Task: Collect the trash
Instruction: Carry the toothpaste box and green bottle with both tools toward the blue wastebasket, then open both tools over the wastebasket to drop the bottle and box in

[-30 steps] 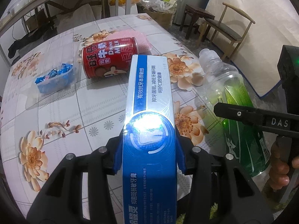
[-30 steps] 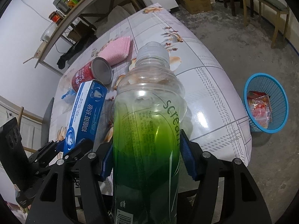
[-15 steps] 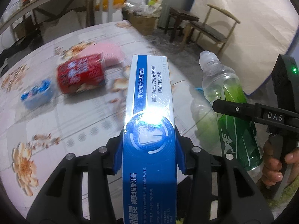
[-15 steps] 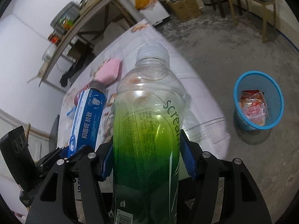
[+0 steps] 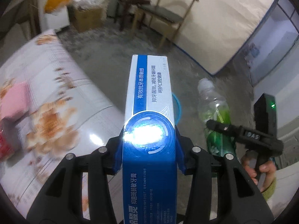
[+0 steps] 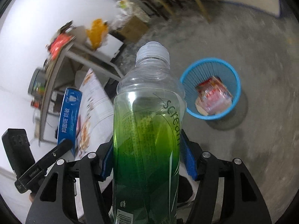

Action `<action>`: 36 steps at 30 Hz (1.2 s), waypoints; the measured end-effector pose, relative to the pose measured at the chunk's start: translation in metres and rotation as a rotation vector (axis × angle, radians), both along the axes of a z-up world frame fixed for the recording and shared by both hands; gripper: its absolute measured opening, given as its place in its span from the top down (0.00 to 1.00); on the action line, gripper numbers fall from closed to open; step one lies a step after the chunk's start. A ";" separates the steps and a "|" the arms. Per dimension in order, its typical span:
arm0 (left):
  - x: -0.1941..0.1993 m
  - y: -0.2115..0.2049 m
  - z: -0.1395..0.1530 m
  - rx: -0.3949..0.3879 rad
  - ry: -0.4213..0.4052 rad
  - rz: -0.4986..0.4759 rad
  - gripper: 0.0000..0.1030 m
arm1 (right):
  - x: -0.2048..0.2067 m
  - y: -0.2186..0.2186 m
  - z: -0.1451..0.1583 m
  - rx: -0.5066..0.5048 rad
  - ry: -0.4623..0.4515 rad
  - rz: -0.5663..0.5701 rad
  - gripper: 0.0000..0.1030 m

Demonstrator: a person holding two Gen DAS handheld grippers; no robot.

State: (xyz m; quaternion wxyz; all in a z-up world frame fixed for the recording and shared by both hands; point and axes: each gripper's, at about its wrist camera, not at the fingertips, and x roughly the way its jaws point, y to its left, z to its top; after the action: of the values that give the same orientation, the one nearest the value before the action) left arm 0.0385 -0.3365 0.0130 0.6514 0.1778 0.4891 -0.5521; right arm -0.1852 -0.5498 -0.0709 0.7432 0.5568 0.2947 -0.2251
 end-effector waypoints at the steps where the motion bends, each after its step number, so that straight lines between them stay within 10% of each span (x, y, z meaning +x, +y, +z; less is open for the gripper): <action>1: -0.001 -0.016 -0.007 0.025 0.035 -0.015 0.58 | -0.001 -0.005 -0.009 0.031 -0.006 -0.005 0.41; 8: 0.001 -0.114 -0.065 0.178 0.186 -0.020 0.57 | 0.024 -0.072 -0.086 0.215 -0.018 -0.020 0.41; 12: 0.004 -0.154 -0.081 0.163 0.212 0.040 0.31 | 0.038 -0.113 -0.119 0.229 0.041 -0.069 0.36; 15: 0.007 -0.167 -0.082 0.144 0.201 0.074 0.31 | 0.044 -0.132 -0.143 0.230 0.088 -0.096 0.35; 36: 0.012 -0.044 -0.026 -0.023 0.098 0.052 0.28 | -0.031 -0.061 -0.139 0.217 0.091 -0.144 0.35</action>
State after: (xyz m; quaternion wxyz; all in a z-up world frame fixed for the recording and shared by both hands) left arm 0.0505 -0.3800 -0.0133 0.6427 0.1302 0.5185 -0.5487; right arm -0.2161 -0.6109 -0.2104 0.6467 0.6427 0.3099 -0.2696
